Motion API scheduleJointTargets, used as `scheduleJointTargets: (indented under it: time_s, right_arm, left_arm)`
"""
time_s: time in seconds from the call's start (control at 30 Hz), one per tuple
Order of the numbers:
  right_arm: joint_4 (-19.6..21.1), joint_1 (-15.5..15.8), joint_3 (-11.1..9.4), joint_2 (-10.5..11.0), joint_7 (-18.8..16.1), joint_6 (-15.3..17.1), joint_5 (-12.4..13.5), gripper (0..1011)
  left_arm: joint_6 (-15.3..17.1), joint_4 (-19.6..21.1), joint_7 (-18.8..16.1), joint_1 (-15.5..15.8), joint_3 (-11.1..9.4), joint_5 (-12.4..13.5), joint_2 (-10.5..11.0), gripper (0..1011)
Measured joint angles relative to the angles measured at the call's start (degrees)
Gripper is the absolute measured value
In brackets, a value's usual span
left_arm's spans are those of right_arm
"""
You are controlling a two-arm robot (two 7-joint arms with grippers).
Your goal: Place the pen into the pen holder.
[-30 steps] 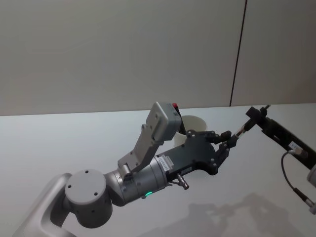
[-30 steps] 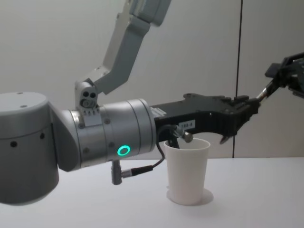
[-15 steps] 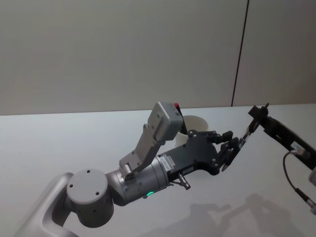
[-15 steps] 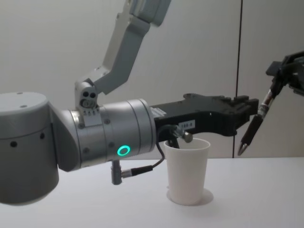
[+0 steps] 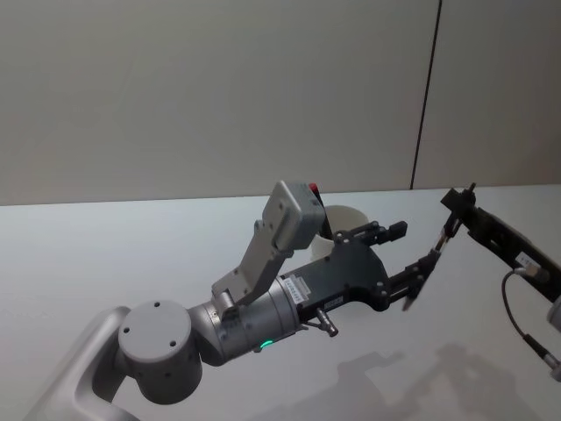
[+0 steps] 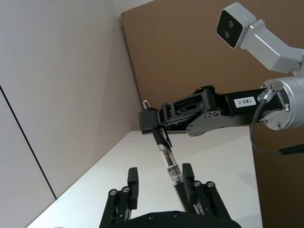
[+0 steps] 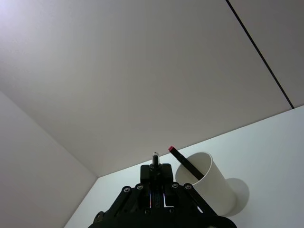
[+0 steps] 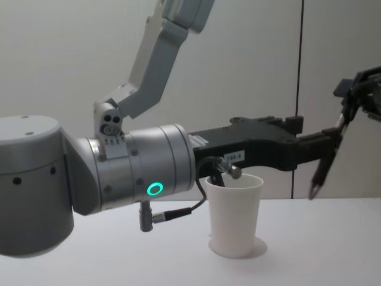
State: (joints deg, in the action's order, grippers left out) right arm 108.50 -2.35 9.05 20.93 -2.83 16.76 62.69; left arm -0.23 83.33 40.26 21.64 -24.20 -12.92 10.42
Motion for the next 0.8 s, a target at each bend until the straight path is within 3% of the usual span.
scheduleJointTargets:
  time_s: [0.27, 0.47, 0.8]
  right_arm:
    - [-0.34, -0.27, 0.17, 0.66, -0.16, -0.84, -1.71, 153]
    - [-0.99, -0.9, 0.15, 1.53, -1.13, -1.62, -4.24, 153]
    - [-3.06, -2.89, 0.0, 2.92, -4.54, -2.79, -9.26, 153]
  left_arm:
    - [0.0, 0.0, 0.0, 0.0, 0.0, 0.0, 0.0, 834]
    - [0.0, 0.0, 0.0, 0.0, 0.0, 0.0, 0.0, 982]
    - [0.0, 0.0, 0.0, 0.0, 0.0, 0.0, 0.0, 1004]
